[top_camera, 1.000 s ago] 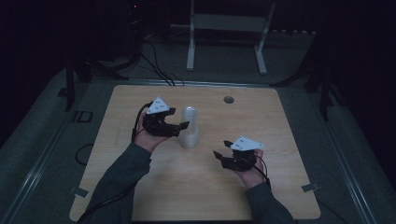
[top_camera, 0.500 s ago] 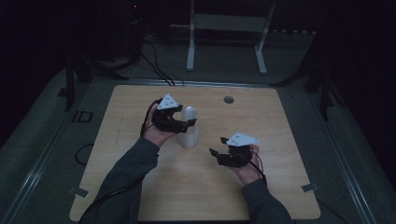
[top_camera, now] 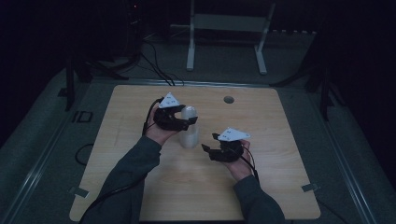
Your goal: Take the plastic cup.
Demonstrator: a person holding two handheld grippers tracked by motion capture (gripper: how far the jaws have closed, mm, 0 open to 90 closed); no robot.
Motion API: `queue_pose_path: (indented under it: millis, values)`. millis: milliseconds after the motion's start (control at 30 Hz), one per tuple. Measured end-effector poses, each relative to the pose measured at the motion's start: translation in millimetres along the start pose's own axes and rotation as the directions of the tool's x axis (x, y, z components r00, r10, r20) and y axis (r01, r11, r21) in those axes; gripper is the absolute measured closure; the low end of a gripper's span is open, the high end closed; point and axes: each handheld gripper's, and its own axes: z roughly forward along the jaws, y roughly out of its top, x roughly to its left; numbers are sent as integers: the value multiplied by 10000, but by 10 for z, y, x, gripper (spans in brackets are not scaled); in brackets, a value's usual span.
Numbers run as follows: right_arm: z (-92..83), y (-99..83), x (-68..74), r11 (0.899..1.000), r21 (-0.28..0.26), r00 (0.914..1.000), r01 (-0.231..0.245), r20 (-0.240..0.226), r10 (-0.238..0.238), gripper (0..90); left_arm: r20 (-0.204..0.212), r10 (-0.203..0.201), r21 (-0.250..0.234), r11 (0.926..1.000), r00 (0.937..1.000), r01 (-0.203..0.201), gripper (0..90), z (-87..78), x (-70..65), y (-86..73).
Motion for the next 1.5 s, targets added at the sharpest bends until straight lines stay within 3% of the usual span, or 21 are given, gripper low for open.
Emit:
queue_pose_path:
  millis: [400, 700, 967, 1200, 1500]
  values:
    - [203, 102, -36, 9999, 1, 9999, -113, -32, 113, 361, 186, 155, -48, 9999, 9997, -154, 381, -24, -37, 75]
    - [374, 202, 9, 9998, -28, 9998, -201, 43, 201, 261, 283, 133, -202, 9997, 9995, -127, 384, -76, -38, 121]
    - [494, 297, -2, 9998, -146, 9997, -155, -194, 152, 223, 346, 27, -279, 9996, 9994, -18, 397, -95, -30, 130]
    - [572, 343, 21, 9995, -295, 9997, -54, -228, 47, 222, 463, -260, -294, 9992, 9986, 274, 399, -95, -7, 135]
    - [637, 355, 36, 9998, -202, 9994, 12, -354, -19, 234, 428, -332, -239, 9991, 9985, 343, 400, -107, 6, 146]
